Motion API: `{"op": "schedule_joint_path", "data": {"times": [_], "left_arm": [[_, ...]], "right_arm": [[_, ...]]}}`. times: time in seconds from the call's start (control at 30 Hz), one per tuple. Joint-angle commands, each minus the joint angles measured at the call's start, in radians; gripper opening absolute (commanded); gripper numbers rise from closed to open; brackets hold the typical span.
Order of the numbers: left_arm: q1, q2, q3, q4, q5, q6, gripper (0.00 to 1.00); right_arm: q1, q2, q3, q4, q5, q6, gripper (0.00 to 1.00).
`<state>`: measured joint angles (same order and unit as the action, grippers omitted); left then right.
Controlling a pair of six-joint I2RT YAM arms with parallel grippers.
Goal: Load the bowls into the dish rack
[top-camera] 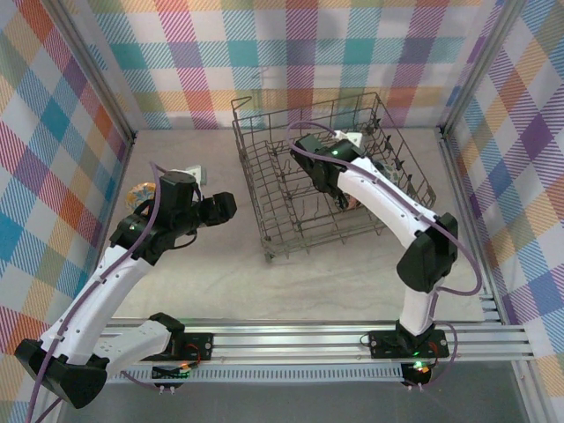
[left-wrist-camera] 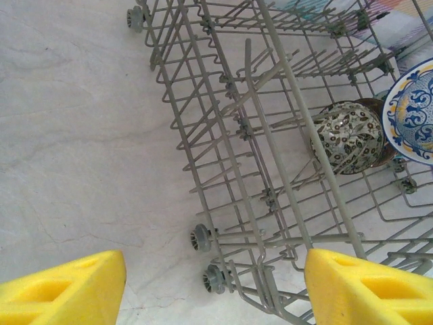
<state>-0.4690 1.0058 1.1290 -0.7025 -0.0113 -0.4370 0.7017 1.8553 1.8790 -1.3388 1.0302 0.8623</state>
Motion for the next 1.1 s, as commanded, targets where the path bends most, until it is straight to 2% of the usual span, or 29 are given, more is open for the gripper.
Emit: {"op": "schedule_joint_path", "data": {"times": [0.0, 0.1, 0.2, 0.5, 0.77, 1.07], "left_arm": [[-0.006, -0.003, -0.003, 0.032, 0.022, -0.014, 0.70], [-0.006, -0.002, -0.002, 0.031, 0.027, -0.015, 0.70], [-0.006, -0.004, -0.003, 0.029, 0.025, -0.014, 0.70], [-0.005, -0.008, -0.013, 0.024, 0.032, 0.003, 0.71], [-0.005, 0.081, 0.084, 0.005, 0.076, 0.047, 0.71], [-0.006, 0.119, 0.082, 0.021, 0.096, 0.064, 0.71]], "right_arm": [[0.021, 0.046, 0.084, -0.217, 0.126, 0.227, 0.00], [0.037, 0.109, 0.153, -0.362, 0.167, 0.341, 0.00], [0.052, 0.166, 0.210, -0.444, 0.191, 0.390, 0.00], [0.063, 0.191, 0.217, -0.445, 0.196, 0.385, 0.00], [0.065, 0.244, 0.244, -0.445, 0.208, 0.340, 0.00], [0.061, 0.305, 0.265, -0.444, 0.258, 0.278, 0.00]]}}
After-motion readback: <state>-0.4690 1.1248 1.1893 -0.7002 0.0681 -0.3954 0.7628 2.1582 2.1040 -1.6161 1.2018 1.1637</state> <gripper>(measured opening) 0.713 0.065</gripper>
